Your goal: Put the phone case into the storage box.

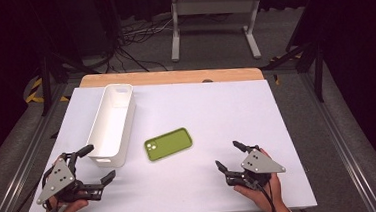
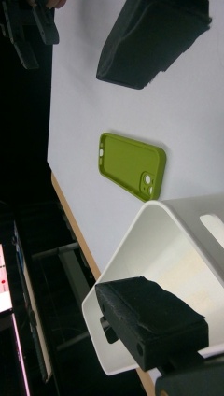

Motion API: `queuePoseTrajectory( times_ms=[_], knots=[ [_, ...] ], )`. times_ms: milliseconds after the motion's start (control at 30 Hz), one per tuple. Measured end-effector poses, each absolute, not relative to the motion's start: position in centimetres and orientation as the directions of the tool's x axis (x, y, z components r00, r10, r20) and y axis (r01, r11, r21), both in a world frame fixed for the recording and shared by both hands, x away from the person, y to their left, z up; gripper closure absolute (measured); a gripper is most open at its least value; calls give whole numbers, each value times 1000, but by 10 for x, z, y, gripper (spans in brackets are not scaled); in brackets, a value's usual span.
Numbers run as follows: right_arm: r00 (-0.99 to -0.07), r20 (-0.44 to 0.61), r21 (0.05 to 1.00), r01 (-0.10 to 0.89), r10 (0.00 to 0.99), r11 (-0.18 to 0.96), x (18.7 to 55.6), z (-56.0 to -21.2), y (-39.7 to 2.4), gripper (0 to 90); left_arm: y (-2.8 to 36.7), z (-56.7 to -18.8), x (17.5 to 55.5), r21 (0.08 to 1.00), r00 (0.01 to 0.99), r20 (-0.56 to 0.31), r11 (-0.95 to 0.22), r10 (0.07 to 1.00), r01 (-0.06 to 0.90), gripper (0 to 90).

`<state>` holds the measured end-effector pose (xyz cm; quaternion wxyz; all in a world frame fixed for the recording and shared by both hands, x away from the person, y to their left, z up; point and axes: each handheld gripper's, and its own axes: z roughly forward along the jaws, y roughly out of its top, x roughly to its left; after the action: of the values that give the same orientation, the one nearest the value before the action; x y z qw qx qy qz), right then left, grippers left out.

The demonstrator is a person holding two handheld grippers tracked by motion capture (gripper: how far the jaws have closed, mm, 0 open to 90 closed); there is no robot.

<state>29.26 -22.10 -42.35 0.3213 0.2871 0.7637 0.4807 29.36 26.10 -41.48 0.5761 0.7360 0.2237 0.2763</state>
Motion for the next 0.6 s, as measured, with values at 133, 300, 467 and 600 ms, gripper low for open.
queuePoseTrajectory(
  times_ms=[133, 300, 467, 600],
  knots=[
    [-627, -208, 917, 143, 751, 373, 294, -425, -222, 210, 257, -418, 295, 966, 753, 155, -256, 639, 19, 25],
    [-617, -197, 922, 148, 762, 358, 299, -422, -221, 235, 257, -420, 295, 965, 758, 153, -262, 634, 25, 38],
    [-618, -208, 918, 143, 758, 369, 307, -418, -217, 351, 260, -421, 291, 964, 755, 161, -267, 635, 19, 38],
    [-655, -194, 911, 156, 731, 381, 324, -413, -207, 663, 261, -420, 289, 962, 751, 164, -272, 639, 21, 42]
  ],
)
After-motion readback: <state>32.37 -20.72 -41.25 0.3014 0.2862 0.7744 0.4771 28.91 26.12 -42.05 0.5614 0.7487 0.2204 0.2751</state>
